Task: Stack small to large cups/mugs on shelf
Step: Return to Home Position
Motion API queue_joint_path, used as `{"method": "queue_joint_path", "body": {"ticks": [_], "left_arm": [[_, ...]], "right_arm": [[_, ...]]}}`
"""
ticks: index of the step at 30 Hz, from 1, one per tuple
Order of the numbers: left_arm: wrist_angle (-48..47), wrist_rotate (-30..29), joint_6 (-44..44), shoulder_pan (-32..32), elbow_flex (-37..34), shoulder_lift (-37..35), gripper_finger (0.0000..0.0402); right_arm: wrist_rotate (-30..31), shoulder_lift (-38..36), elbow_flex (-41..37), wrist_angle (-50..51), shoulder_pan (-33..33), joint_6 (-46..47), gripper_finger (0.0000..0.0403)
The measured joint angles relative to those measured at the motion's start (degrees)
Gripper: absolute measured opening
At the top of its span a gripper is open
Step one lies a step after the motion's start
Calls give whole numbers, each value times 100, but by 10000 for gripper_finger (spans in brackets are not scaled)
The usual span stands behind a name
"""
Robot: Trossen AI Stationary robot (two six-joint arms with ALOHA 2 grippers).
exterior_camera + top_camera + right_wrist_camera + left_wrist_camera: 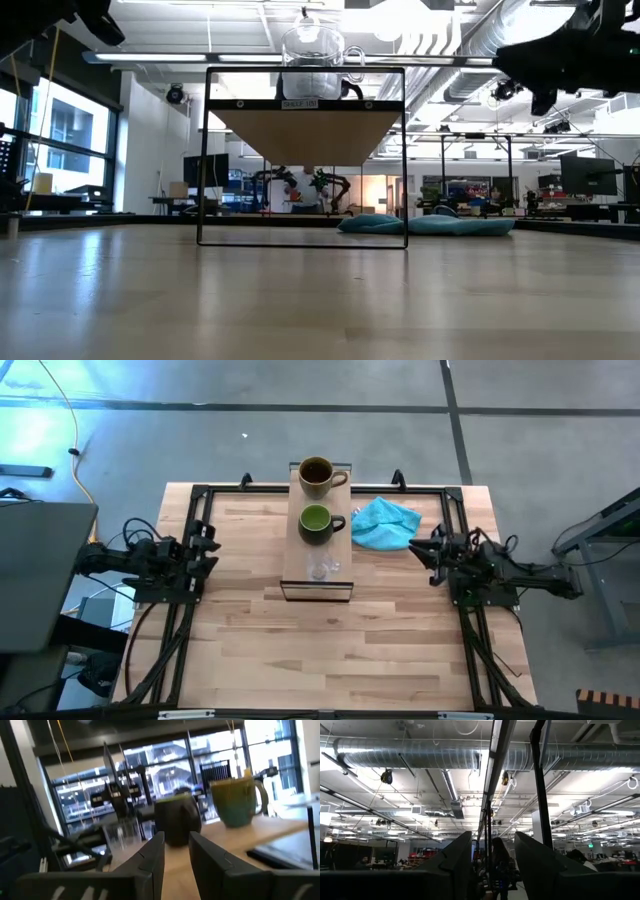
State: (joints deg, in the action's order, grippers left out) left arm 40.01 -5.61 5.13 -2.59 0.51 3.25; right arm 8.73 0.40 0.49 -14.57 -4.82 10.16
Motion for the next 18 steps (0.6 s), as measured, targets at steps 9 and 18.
{"method": "queue_joint_path", "body": {"ticks": [9,18], "left_arm": [[-102,201,-245,-4,0,0,138],[-86,217,-357,-4,0,0,138]], "right_arm": [[-382,0,-2,536,0,339,81],[-903,-2,-2,1088,2,558,81]]}}
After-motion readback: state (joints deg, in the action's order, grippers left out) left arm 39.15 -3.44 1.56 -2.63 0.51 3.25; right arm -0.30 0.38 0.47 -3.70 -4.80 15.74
